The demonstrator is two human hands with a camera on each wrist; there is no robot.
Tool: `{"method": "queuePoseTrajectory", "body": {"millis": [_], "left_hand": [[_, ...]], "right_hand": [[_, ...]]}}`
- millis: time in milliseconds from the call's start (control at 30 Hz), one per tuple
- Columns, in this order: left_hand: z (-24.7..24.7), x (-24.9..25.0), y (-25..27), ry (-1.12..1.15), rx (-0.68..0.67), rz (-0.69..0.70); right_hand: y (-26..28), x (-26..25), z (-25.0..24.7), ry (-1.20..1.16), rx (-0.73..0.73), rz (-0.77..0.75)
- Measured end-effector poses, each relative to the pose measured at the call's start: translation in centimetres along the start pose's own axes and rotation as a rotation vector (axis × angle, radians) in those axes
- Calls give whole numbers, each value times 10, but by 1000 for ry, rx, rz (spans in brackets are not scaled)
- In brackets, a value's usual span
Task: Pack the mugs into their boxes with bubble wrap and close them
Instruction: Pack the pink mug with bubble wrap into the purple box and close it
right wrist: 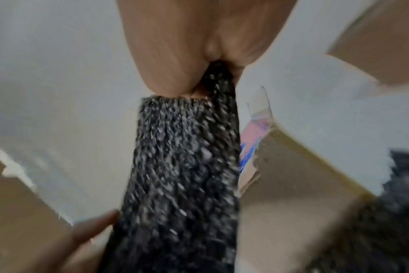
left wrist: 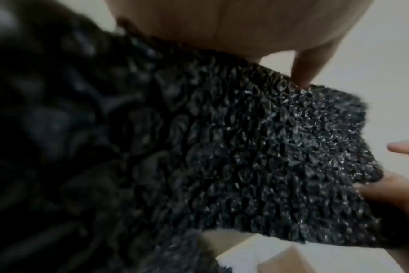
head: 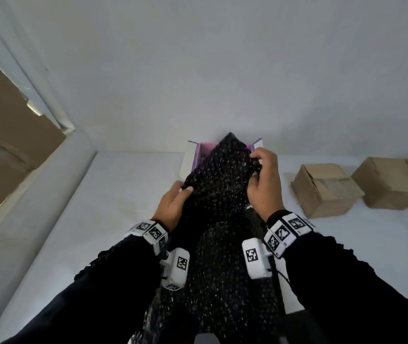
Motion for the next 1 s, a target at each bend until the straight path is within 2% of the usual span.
{"method": "queuePoseTrajectory", "body": {"millis": [33,100,200,267,333,400,500,567,633,700,767,867,1000], "left_hand": [[0,8,-6,47,35,43],[0,23,-21,68,41,110],[2,41,-40,83,-27,131],[5,53,-50,149,-103,138],[9,64,-56,160,-163,174],[11,69,-61,104,-169,259],[4,64,-78,-185,-133,441],[-4,60,-94,-450,-114,501],[-9,62,-111,-639,-26,533],[-10,67,-125,-709,83,526],[-6,70,-137,-712,107,520],[3,65,-149,-637,47,514],[12,38,-154,-618,-80,517]], "right_hand": [[-3,2,-1,67,-23,-92],[-11,7,-1,106,-126,-143],[-19,8,5,29,-380,1],[-23,6,10,26,-456,42],[-28,3,15,-2,-445,50],[-39,4,17,-50,-413,79],[-57,4,20,-51,-383,96],[-68,5,24,47,-311,54],[-80,7,27,236,-181,-33],[-93,11,29,391,-74,-109],[-105,15,32,414,-36,-151],[-115,25,43,369,-93,-140],[-117,44,59,390,-244,-107]]}}
Point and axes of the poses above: each hand's wrist, its own y-axis away from the middle knuckle, its own z-axis out of the palm, x = y × z, the point moved 1 cm from there along -y, towards the middle knuckle, and after that the axes turned 5 degrees about z, right-handed, at the moved point
